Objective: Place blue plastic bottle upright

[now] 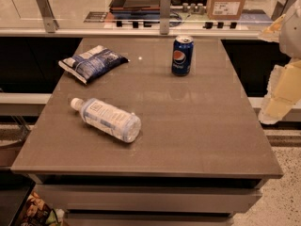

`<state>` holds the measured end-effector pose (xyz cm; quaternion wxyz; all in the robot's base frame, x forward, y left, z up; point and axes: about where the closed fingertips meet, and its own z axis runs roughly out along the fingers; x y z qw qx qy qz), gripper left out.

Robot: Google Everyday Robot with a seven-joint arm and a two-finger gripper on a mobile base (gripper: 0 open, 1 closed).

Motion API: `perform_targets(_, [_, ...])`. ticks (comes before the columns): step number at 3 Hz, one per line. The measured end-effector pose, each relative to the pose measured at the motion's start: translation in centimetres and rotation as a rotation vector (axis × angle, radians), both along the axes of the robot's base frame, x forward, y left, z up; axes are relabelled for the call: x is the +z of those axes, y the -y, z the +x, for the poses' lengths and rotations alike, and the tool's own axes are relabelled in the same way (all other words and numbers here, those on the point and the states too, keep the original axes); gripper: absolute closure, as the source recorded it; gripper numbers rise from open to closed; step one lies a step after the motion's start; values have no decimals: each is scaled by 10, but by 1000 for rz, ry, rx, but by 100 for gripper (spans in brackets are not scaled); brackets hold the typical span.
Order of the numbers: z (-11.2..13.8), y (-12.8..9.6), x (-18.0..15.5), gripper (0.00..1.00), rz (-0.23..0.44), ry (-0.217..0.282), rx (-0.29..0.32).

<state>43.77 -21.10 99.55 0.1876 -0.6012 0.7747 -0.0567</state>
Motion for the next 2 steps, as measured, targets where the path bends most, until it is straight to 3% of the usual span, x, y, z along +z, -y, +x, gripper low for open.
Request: perform_targets(2, [2,-3,-1,0,35,-5,-26])
